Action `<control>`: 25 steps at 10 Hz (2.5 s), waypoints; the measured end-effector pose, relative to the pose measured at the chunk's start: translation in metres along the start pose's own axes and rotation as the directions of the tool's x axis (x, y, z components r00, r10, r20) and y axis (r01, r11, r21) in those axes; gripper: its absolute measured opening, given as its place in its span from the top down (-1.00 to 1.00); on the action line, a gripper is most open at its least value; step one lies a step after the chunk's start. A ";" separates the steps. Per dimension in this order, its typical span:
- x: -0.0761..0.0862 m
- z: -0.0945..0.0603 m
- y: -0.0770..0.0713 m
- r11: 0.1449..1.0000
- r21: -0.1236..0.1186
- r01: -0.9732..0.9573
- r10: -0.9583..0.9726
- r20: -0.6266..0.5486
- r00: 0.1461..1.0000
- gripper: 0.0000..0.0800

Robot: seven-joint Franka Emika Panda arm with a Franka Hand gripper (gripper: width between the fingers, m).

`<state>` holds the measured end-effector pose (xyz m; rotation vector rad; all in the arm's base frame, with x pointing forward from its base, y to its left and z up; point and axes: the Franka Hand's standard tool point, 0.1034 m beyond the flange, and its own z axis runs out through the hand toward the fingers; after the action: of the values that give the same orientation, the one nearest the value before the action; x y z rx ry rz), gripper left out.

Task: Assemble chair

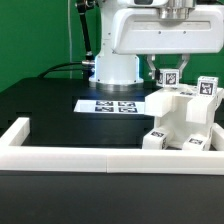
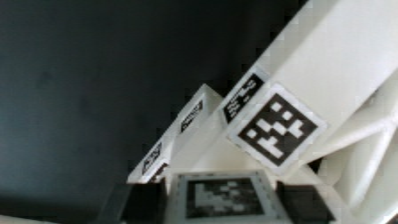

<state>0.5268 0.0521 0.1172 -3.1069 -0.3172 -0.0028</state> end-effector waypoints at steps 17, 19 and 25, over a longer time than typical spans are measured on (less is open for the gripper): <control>0.000 0.000 -0.005 0.615 0.004 -0.788 0.788 0.003 0.615 0.27; 0.001 0.000 -0.006 0.484 0.008 -0.875 0.875 0.008 0.484 0.27; 0.001 -0.002 -0.007 0.645 0.012 -0.764 0.764 0.005 0.645 -0.60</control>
Offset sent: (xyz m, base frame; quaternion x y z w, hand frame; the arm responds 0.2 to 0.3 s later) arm 0.0000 0.0000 0.0000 0.0000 0.0000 0.0000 1.0000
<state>0.5266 0.0593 0.1194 -2.9403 1.0167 0.0105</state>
